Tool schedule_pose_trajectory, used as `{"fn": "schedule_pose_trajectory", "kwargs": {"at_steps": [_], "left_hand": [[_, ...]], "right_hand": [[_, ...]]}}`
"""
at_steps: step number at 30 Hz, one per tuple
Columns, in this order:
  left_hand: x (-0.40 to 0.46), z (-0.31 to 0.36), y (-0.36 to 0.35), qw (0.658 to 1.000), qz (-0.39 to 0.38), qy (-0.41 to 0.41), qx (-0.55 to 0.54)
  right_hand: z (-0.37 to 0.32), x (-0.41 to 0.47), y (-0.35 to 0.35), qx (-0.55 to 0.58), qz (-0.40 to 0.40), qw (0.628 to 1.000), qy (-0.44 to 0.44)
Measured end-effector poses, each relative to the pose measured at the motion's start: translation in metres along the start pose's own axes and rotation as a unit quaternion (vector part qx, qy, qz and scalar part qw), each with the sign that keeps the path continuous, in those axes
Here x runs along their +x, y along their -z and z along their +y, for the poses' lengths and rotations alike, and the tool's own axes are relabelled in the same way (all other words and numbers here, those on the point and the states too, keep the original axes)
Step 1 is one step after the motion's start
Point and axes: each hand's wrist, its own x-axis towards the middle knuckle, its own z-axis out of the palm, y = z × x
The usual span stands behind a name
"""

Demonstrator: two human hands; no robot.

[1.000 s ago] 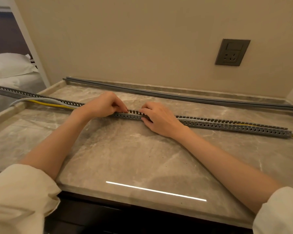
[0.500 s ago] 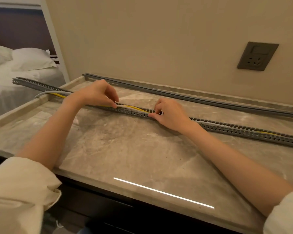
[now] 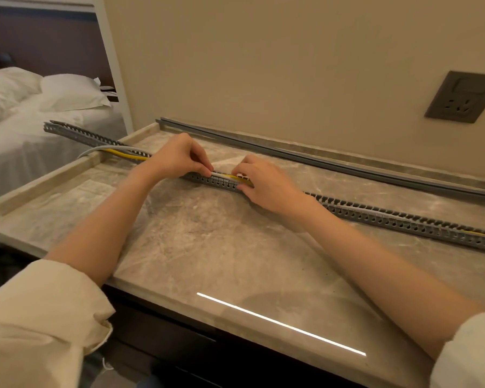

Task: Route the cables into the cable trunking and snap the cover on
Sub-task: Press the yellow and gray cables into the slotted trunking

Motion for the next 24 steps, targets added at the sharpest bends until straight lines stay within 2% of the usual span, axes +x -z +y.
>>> {"fn": "schedule_pose_trajectory", "kwargs": {"at_steps": [3,7,9,15,21,24], "left_hand": [[-0.001,-0.002,-0.001,1.0,0.01,-0.002,-0.019],[-0.003,-0.005,0.002,1.0,-0.015,-0.02,-0.002],[-0.005,-0.009,0.007,1.0,0.001,-0.021,0.017],[-0.011,-0.028,0.022,0.998,0.044,0.036,0.03],[-0.009,-0.035,0.021,0.998,0.006,0.052,0.031],[-0.009,-0.033,0.021,0.999,0.006,0.054,-0.008]], "right_hand": [[-0.002,0.008,-0.008,0.003,0.006,1.0,0.002],[0.003,0.013,-0.015,0.03,0.027,0.999,-0.008],[0.006,0.015,-0.017,0.046,0.02,0.998,-0.024],[0.009,0.006,-0.023,0.078,0.034,0.996,-0.009],[0.015,0.0,-0.014,0.089,0.045,0.995,-0.011],[0.018,-0.004,-0.009,0.082,0.042,0.996,-0.016]]}}
